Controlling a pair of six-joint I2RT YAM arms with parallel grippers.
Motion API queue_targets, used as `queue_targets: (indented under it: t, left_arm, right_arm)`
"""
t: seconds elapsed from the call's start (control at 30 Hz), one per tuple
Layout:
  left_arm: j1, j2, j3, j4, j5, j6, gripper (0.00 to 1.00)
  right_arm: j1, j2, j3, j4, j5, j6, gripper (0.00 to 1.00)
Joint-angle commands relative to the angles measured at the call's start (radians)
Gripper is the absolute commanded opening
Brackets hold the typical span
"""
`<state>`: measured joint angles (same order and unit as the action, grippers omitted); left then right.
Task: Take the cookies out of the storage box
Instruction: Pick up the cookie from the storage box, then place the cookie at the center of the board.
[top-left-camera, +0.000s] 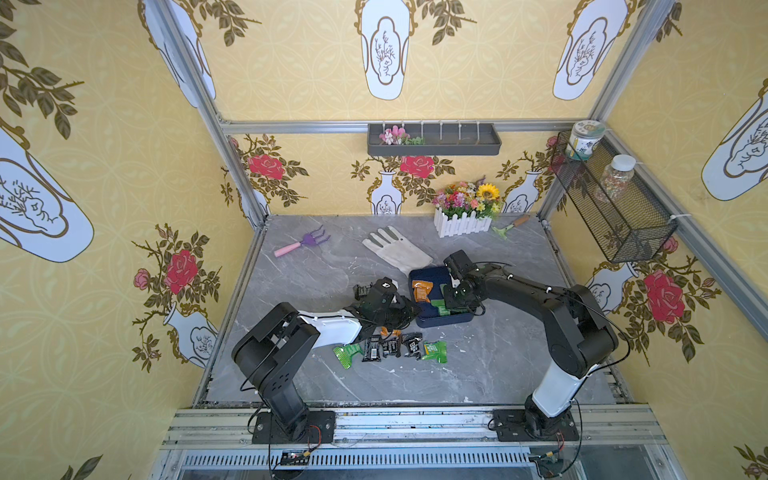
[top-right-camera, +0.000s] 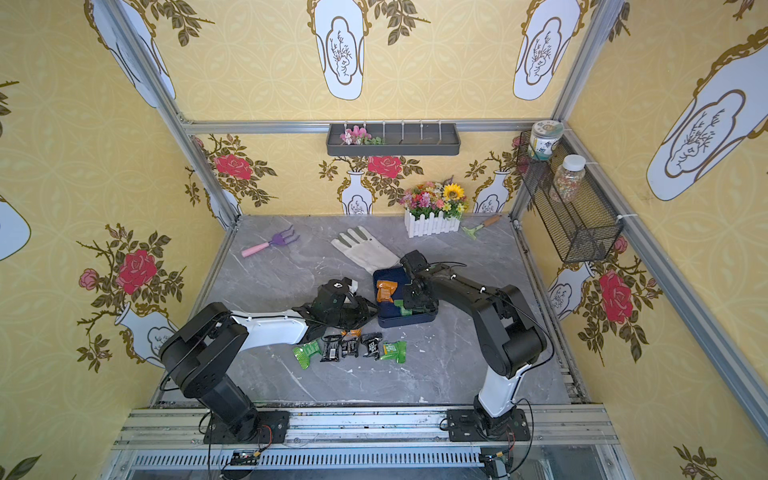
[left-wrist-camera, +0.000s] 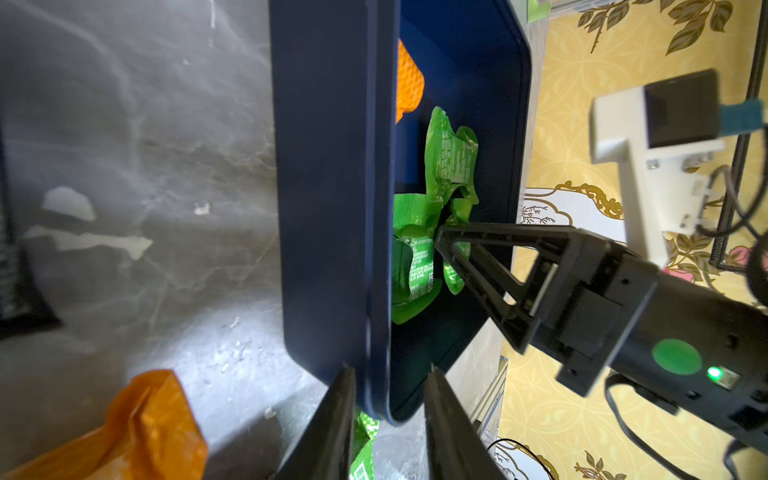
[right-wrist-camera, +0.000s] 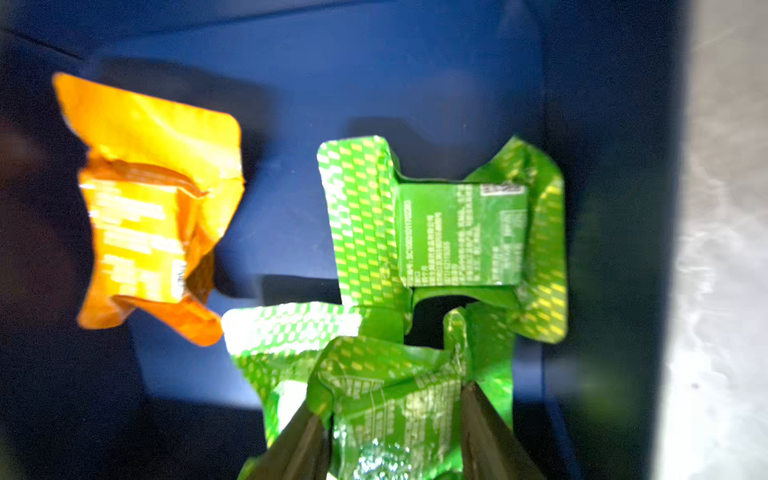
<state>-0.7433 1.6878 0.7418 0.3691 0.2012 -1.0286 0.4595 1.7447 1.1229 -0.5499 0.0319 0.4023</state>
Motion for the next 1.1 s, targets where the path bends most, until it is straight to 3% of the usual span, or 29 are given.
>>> queue_targets:
  t: [0.0,0.53,0.63,0.83,1.07]
  left_arm:
    - [-0.005,0.011,0.011,0.013,-0.001,0.014,0.33]
    - [-0.031,0.084,0.096,0.013,0.010,0.033,0.31]
    - [-0.031,0.053,0.083,0.013,-0.024,0.036,0.35]
    - [-0.031,-0.174,-0.045,0.013,-0.250,0.012,0.45]
    - [-0.025,-0.467,-0.204,-0.175,-0.635,-0.124,0.45]
  right_arm:
    - [0.002,-0.031,0.022,-0.030,0.030,-0.013,0.47]
    - [-0.001,-0.162,0.076,-0.109,0.048,-0.008,0.44]
    - [0.004,-0.187,0.082,-0.129,0.035,-0.003,0.44]
    - [0.079,-0.195,0.113,-0.162,0.048,0.020,0.44]
    - [0.249,-0.112,0.191,-0.138,0.082,0.079,0.44]
